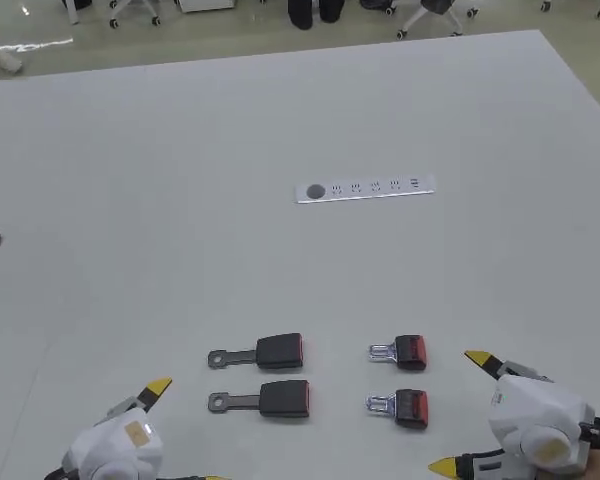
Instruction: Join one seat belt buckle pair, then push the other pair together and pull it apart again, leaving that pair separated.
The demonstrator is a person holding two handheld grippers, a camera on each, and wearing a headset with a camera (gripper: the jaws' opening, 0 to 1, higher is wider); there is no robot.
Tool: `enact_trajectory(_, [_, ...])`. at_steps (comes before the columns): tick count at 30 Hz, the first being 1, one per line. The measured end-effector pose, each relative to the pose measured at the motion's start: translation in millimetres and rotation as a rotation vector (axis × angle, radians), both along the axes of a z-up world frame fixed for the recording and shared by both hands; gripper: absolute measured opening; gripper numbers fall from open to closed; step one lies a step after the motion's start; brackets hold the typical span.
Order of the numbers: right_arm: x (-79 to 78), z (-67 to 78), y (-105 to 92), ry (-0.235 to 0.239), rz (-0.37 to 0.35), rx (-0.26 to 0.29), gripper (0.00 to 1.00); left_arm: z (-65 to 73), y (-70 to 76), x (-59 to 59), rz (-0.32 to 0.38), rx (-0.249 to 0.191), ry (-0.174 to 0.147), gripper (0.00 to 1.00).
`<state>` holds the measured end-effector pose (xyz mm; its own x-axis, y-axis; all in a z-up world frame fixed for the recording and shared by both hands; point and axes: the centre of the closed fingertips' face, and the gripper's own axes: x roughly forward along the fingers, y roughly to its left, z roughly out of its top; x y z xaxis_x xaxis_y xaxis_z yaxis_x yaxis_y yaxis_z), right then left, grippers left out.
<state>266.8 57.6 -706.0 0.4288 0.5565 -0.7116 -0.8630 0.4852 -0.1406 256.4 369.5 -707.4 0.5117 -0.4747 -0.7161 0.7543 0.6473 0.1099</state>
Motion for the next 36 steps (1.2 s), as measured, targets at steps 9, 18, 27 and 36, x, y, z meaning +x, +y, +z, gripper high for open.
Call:
enact_trajectory(9, [1.9, -6.6, -2.2, -0.001, -0.001, -0.002, 0.97, -0.1, -1.1, 0.9, 0.0, -0.007, 0.005, 0.97])
enact_trajectory(18, [5.2, -7.2, -4.2, -0.003, -0.005, -0.006, 0.96, 2.5, -2.7, 8.0, -0.002, -0.009, -0.004, 0.94])
enact_trajectory(27, [7.2, -8.0, 0.1, 0.002, -0.003, -0.007, 0.96, 6.6, -3.3, 16.0, -0.015, -0.01, -0.01, 0.93])
enact_trajectory(36, [11.0, -4.4, 6.5, -0.003, 0.015, -0.005, 0.96, 5.5, -7.2, 18.5, -0.034, -0.002, -0.005, 0.93])
